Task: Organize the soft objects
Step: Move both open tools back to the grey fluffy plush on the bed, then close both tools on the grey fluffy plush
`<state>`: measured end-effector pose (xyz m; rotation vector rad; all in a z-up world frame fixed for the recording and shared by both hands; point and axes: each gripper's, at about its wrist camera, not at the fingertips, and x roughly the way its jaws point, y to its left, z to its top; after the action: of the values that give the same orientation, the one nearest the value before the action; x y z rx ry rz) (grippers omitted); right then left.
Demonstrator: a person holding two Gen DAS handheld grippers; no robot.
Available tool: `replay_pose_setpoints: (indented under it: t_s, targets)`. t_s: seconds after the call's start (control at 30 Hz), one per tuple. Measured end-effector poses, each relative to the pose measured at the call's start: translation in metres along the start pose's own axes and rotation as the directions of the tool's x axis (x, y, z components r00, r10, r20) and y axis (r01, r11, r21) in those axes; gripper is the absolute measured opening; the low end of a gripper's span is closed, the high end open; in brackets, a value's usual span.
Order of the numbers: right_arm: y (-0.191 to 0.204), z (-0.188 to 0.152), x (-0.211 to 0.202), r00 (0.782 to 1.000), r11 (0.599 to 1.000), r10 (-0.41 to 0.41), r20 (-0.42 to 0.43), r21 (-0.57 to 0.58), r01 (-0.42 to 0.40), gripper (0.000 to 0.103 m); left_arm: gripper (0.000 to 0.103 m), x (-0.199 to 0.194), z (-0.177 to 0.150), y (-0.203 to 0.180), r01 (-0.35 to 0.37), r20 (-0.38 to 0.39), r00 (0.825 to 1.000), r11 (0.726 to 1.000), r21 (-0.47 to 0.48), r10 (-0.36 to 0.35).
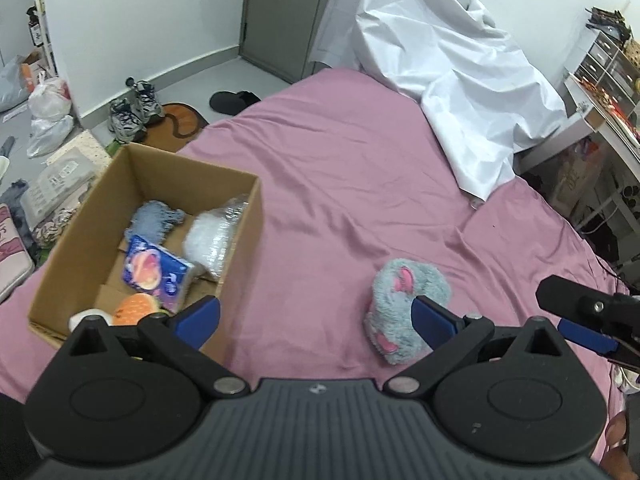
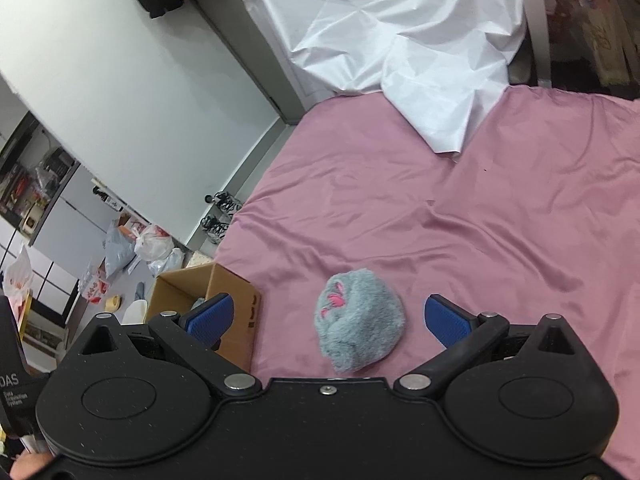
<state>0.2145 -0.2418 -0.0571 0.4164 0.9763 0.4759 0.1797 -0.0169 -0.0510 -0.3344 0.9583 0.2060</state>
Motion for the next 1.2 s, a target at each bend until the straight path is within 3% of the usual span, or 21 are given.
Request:
replay_pose_setpoints:
  t_s: [0.2, 0.3, 0.67, 0.87, 1.2]
  targets:
    - [-0.013, 0.004, 0.004, 1.0, 0.999, -0.001, 0.003, 0.055, 0.001, 0.102, 0.099, 0.014, -0.001, -0.012, 0.036, -0.012, 0.999, 0.999, -0.003, -0.036]
    - [-0.02, 0.005, 0.01, 1.0, 0.997, -0.014, -0.012, 0.071, 0.015, 0.1, 0.092, 0.023, -0.002, -0.017, 0.049, -0.029, 0.998, 0.999, -0.011, -0.05]
    - [-0.034, 0.002, 0.044, 0.995, 0.991, -0.03, -0.1, 0.128, 0.043, 0.07, 0.062, 0.07, -0.005, -0.018, 0.086, -0.099, 0.99, 0.988, -0.125, -0.099]
    - [-0.04, 0.004, 0.064, 0.99, 0.986, -0.04, -0.136, 0.157, 0.061, 0.067, 0.052, 0.089, -0.006, -0.015, 0.098, -0.106, 0.987, 0.974, -0.205, -0.121]
    - [-0.053, 0.009, 0.099, 0.98, 0.971, -0.045, -0.191, 0.223, 0.088, 0.062, 0.049, 0.119, -0.008, -0.015, 0.106, -0.145, 0.978, 0.954, -0.281, -0.151]
